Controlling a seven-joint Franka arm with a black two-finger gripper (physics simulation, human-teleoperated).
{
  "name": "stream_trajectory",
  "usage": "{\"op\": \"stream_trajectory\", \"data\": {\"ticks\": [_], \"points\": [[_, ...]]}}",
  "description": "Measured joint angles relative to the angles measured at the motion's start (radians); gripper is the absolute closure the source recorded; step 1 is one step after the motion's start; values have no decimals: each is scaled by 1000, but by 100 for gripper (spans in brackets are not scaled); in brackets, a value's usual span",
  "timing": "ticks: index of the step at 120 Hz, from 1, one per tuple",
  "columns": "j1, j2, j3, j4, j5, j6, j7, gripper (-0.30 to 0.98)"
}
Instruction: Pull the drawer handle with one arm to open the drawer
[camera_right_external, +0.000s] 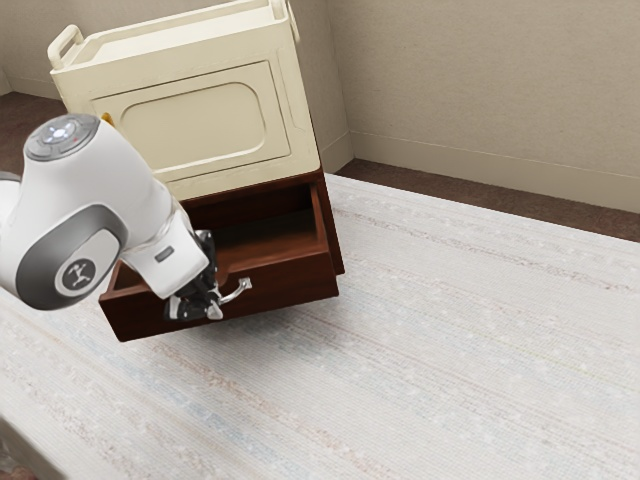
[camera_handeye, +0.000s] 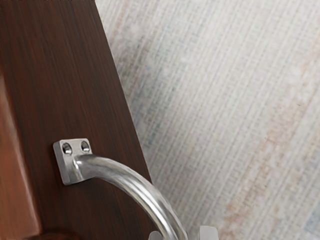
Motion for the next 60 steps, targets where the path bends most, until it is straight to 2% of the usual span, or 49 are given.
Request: {"op": "stream_trajectory", "data": {"ticks": [42,60], "points": [[-11,-30,-1,-14,-20,-10,-31,78],[-10,-30,1,-13,-36,-21,-34,67]]}}
